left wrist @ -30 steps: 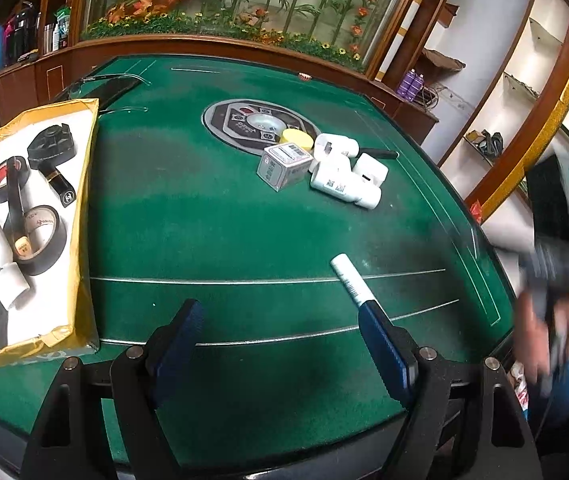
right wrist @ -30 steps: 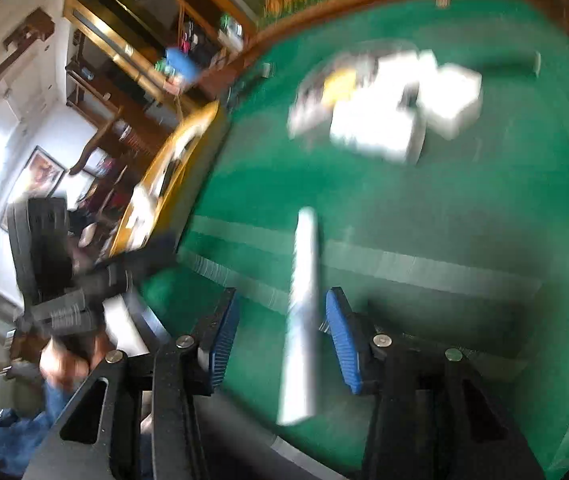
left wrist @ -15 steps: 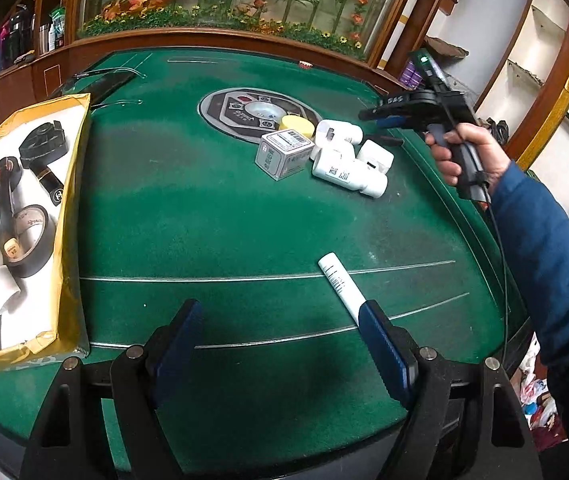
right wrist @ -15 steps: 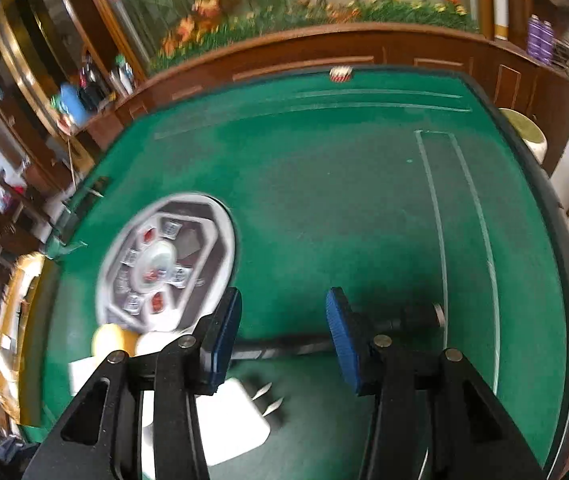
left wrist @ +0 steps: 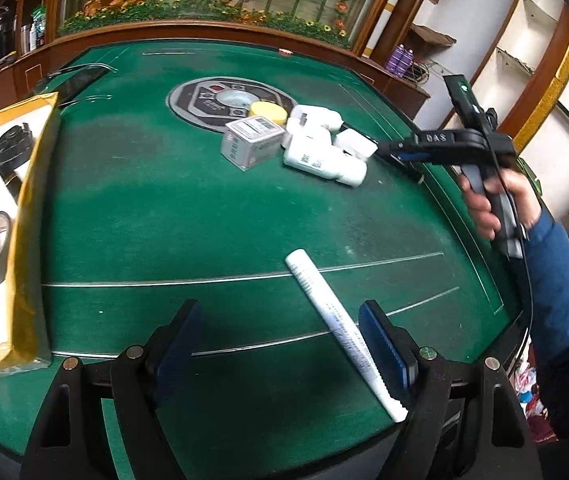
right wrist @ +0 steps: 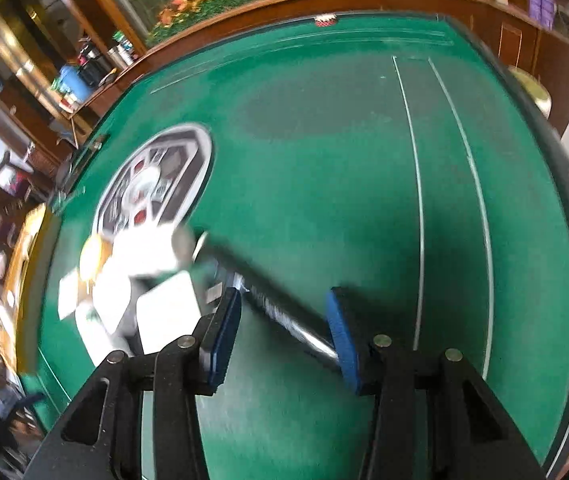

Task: Organize rigid objects
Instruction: 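Grasp the long white tube with the left tool while the right tool grasps a black marker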

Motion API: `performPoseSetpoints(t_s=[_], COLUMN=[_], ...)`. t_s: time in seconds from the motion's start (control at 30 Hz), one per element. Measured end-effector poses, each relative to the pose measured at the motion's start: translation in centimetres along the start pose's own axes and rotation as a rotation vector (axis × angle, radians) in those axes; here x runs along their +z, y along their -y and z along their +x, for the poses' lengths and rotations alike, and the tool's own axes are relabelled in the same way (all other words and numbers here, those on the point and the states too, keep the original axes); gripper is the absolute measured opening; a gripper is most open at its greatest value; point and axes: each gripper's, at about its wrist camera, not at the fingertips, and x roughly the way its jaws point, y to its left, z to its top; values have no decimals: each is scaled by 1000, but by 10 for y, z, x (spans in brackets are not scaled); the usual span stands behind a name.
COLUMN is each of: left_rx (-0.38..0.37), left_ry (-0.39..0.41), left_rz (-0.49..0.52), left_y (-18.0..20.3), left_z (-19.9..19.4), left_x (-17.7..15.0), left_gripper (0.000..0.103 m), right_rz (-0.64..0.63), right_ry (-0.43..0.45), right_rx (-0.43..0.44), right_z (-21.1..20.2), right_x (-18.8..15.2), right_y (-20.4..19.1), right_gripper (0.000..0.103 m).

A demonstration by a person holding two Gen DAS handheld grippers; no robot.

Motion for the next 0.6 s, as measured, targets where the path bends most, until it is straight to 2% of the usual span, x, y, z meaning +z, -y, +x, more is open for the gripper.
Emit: performPoseSetpoints(t_s=[0.1, 0.2, 0.37, 0.47, 0.5, 0.53, 0.6], left_rx=[-7, -5, 12, 64, 130, 164, 222], left_ry=[-12, -26, -71, -96, -99, -101, -95], left_rz=[8, 17, 32, 87, 127, 150, 203], left_y=[7, 15, 31, 47, 55, 57, 66], left_z=[3, 5, 14, 25, 30, 34, 41], left_x=[0, 0, -3, -8, -9, -10, -12], left_gripper=[83, 83, 83, 83, 77, 58, 51], right_rz=[-32, -123, -188, -181, -171, -161, -135], right_ry=[0, 19, 84, 113, 121, 124, 138], right_rx=[51, -27, -195, -199, -199, -193, -183], right_z=[-5, -4, 8, 6, 4, 3, -1], right_x=[-18, -25, -17, -22, -23, -23, -26], right_y=[-13, -34, -50, -46, -42, -39, -35], right_gripper=[31, 22, 22, 16, 14, 14, 14])
